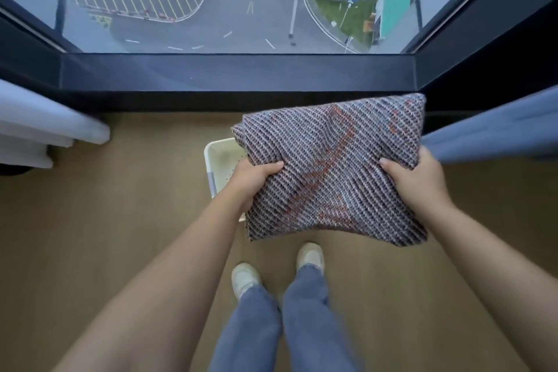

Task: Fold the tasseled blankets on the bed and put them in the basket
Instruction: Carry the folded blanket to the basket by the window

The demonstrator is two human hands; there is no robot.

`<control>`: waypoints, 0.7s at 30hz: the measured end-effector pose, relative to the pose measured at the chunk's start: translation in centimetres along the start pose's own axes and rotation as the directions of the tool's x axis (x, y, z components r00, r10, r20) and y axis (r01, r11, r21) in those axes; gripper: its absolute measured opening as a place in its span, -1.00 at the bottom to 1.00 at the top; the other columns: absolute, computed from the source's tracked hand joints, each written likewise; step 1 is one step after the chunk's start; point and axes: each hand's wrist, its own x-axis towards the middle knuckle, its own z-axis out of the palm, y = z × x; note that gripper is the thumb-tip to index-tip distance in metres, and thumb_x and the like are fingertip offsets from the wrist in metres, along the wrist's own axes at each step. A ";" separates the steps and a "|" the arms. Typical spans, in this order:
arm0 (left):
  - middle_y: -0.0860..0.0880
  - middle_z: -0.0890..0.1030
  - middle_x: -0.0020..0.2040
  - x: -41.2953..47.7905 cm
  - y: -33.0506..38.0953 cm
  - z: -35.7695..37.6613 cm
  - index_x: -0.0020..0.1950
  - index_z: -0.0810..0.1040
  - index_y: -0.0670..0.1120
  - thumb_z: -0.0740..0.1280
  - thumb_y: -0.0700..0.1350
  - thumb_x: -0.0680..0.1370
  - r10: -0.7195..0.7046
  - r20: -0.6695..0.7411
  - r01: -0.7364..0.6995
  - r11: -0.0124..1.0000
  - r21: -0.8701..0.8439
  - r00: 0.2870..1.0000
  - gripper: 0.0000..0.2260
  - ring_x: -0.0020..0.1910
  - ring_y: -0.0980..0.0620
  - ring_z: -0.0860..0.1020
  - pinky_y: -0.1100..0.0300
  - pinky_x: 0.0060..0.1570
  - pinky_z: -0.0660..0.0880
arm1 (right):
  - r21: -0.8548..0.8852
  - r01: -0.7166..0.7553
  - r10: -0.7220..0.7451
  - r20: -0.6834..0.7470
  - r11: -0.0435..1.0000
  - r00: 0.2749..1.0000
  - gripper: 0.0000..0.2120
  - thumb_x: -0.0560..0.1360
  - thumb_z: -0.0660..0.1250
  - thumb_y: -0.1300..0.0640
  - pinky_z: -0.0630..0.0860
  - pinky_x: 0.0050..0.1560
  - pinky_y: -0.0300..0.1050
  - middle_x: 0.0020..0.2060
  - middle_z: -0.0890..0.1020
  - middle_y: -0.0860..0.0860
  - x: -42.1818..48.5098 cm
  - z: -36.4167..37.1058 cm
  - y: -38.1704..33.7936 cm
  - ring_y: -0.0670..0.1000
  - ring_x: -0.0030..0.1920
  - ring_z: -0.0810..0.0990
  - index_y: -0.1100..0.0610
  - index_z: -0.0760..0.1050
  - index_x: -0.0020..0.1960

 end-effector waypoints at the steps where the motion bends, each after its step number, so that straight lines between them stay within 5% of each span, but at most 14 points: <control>1: 0.00 0.61 -0.09 2.1 -0.8 -0.2 0.02 0.50 -0.05 0.43 -0.21 0.43 -0.009 -0.020 0.009 1.000 -0.007 1.000 -0.79 -0.14 0.01 0.60 0.17 -0.22 0.48 | -0.016 -0.001 0.001 0.018 1.000 1.000 -0.69 0.43 0.39 0.14 0.47 0.16 0.04 0.05 0.60 0.03 1.6 1.4 1.1 0.08 0.06 0.55 0.09 0.45 0.15; 7: 0.03 0.60 -0.12 12.2 -5.4 -2.8 0.07 0.47 -0.04 0.41 -0.21 0.45 -0.031 -0.109 0.026 0.999 -0.043 0.994 -0.75 -0.17 0.04 0.58 0.20 -0.30 0.45 | -0.107 -0.015 0.028 0.122 0.994 0.992 -0.67 0.44 0.38 0.13 0.47 0.16 0.00 0.11 0.60 0.05 9.5 9.6 7.7 0.08 0.10 0.55 0.12 0.45 0.18; 12: -0.06 0.59 0.06 16.8 -9.0 -5.8 0.19 0.47 -0.09 0.41 -0.22 0.45 -0.051 -0.183 0.043 0.998 -0.044 0.982 -0.67 -0.01 -0.08 0.57 0.03 0.03 0.48 | -0.137 -0.005 0.032 0.197 0.991 0.980 -0.68 0.45 0.37 0.16 0.44 0.14 -0.05 0.11 0.59 0.04 12.7 15.4 11.1 0.04 0.08 0.53 0.12 0.45 0.19; 16: -0.08 0.58 0.13 19.3 -11.0 -9.0 0.23 0.46 -0.11 0.40 -0.26 0.45 -0.027 -0.285 0.015 0.999 -0.043 0.958 -0.63 0.01 -0.08 0.57 0.05 0.06 0.47 | -0.143 0.014 0.024 0.260 0.990 0.965 -0.67 0.46 0.37 0.15 0.45 0.19 0.00 0.12 0.59 0.01 14.0 19.9 12.4 0.05 0.12 0.54 0.10 0.43 0.20; 21: -0.12 0.59 0.19 21.8 -13.1 -11.4 0.24 0.47 -0.15 0.42 -0.19 0.44 0.103 -0.417 0.005 0.968 0.249 0.903 -0.62 0.15 -0.12 0.54 -0.05 0.24 0.43 | -0.292 0.107 -0.025 0.271 0.950 0.962 -0.73 0.47 0.35 0.11 0.42 0.17 -0.03 0.15 0.58 0.08 15.1 24.8 13.4 0.13 0.16 0.52 0.11 0.44 0.15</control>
